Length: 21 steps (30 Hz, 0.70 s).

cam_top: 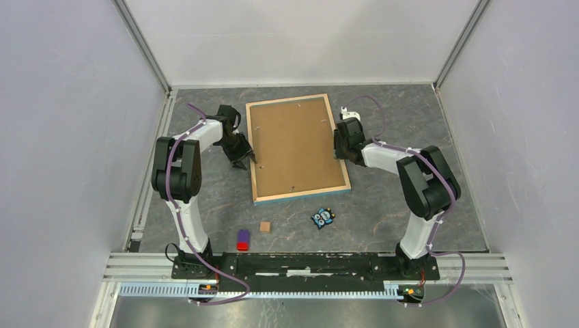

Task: Put the photo into the frame

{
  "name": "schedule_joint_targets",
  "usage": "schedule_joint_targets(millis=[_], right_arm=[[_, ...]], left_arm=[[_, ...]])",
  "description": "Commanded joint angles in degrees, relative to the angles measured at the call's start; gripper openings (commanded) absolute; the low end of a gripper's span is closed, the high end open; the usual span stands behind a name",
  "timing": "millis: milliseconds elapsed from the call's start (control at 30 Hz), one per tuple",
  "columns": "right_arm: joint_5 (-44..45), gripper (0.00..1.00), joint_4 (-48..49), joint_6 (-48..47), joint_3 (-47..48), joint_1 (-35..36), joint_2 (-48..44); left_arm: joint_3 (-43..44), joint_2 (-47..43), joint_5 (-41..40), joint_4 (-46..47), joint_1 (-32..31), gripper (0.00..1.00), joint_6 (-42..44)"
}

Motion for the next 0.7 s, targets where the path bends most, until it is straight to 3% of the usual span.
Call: schedule_joint_targets(millis=[0, 467, 667], right_arm=[[-1.5, 0.45, -4.3, -2.8, -2.7, 0.1, -1.5], [-3.9, 0.51, -4.7, -4.0, -3.5, 0.1, -2.5], [-3.8, 0.47, -4.8, -3.8, -3.5, 0.1, -1.9]], left_arm=[[-0.6, 3.1, -2.4, 0.6, 0.1, 0.53, 2.5], [-0.6, 3.3, -2.2, 0.6, 0.3, 0.53, 2.3], [-0.6, 3.1, -2.3, 0.6, 0.3, 0.53, 2.3]])
